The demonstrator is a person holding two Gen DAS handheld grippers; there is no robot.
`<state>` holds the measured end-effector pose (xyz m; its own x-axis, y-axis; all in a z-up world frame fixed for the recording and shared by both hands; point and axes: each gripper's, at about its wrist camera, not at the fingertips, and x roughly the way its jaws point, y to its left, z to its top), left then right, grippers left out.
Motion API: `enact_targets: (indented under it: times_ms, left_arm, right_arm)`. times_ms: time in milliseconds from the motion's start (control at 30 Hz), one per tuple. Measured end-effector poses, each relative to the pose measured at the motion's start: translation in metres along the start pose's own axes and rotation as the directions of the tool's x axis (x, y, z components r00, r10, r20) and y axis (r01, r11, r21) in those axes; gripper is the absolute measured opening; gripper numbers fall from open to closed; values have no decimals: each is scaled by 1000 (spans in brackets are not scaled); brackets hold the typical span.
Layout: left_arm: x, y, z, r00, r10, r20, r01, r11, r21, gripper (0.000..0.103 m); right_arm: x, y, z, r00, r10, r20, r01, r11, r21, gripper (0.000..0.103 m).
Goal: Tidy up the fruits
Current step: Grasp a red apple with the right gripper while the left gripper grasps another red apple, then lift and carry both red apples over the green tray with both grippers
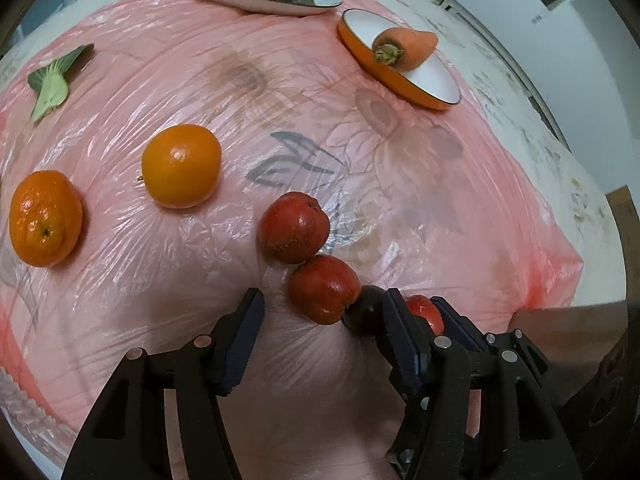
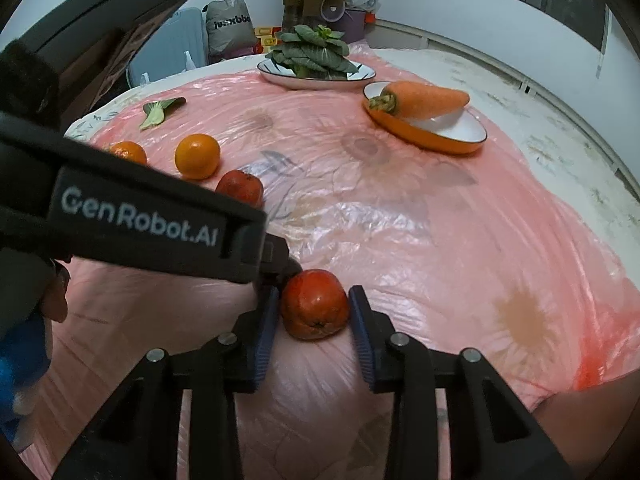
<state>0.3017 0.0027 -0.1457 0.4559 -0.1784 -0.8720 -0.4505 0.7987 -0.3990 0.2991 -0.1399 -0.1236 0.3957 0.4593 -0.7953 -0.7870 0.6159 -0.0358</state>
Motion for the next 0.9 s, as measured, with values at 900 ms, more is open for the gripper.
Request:
enact_targets:
  times_ms: [900]
  left_arm:
    - [-31,2,-5,983,-179,31,177,983,50,27]
  right_arm:
    - [-50,-9,-28,997,-58,59,46,982,186,58]
